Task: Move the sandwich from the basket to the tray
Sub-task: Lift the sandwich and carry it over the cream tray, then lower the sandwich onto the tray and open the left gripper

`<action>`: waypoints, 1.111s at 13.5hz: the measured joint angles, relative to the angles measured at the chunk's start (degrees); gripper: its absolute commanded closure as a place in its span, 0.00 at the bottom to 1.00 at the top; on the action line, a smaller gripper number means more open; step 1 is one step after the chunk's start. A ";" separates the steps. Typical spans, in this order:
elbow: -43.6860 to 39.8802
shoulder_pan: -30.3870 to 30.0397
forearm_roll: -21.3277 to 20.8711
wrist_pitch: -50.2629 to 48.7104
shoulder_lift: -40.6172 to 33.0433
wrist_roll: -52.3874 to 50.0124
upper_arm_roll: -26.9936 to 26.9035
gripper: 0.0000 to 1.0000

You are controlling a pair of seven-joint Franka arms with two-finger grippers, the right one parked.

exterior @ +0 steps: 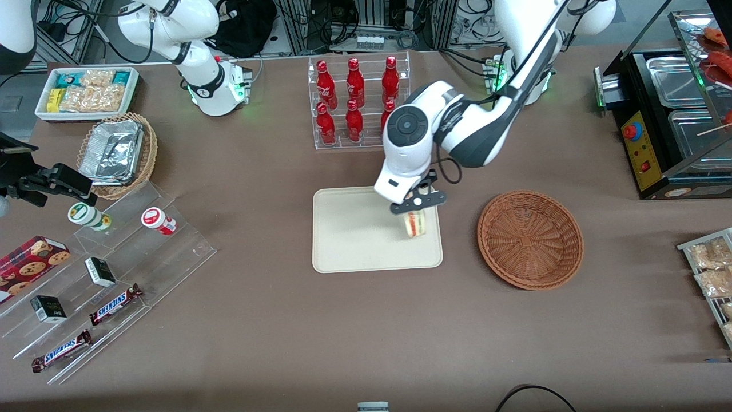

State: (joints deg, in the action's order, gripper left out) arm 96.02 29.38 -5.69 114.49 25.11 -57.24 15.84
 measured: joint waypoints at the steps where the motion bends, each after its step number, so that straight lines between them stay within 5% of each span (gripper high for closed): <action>1: -0.05 0.89 -0.11 1.52 1.07 0.00 -0.01 0.91; 10: -0.40 3.90 -3.33 13.72 10.14 -0.05 -0.05 0.88; 11: -0.50 3.93 -3.33 13.92 10.59 -0.05 -0.05 0.69; 12: -0.62 3.94 -3.33 13.94 10.90 -0.05 -0.06 0.22; 13: -0.75 3.94 -3.34 13.94 11.09 -0.05 -0.07 0.00; 15: -0.98 3.94 -3.36 13.94 11.20 -0.05 -0.09 0.00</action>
State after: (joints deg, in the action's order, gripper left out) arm 95.04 33.33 -9.05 128.43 36.31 -57.28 15.76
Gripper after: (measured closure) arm 0.608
